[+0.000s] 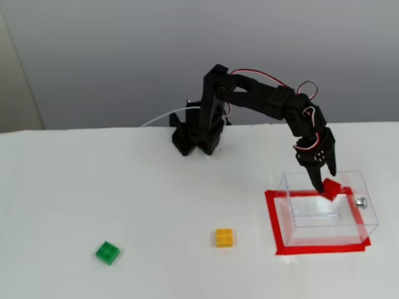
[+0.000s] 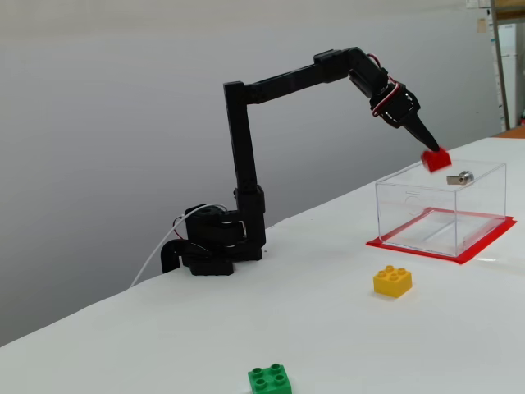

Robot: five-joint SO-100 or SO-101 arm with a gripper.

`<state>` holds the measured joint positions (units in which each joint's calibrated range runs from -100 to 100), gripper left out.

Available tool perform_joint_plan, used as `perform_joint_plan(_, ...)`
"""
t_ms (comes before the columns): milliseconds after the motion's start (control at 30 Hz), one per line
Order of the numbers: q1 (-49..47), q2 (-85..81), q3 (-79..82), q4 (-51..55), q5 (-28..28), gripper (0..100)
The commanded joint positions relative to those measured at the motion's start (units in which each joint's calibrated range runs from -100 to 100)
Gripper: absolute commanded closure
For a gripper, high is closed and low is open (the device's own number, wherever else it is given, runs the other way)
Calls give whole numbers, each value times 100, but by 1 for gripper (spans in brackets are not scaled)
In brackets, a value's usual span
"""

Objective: Pick the red lego brick and place it into the transparent box

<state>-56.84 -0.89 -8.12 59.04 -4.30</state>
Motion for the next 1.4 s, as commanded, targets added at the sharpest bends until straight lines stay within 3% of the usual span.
perform_joint_plan(0,-43,-34,-192,32,23,65)
perform_joint_plan(467,-6,-26,-192,40,12,66)
perform_joint_plan(700,16,-43,-219,49,33,95)
perform_joint_plan(767,24,-102,-237,49,33,99)
perform_joint_plan(1033,283,-730,-183,58,49,99)
perform_joint_plan(1367,1199,-1740,-183,928,847,99)
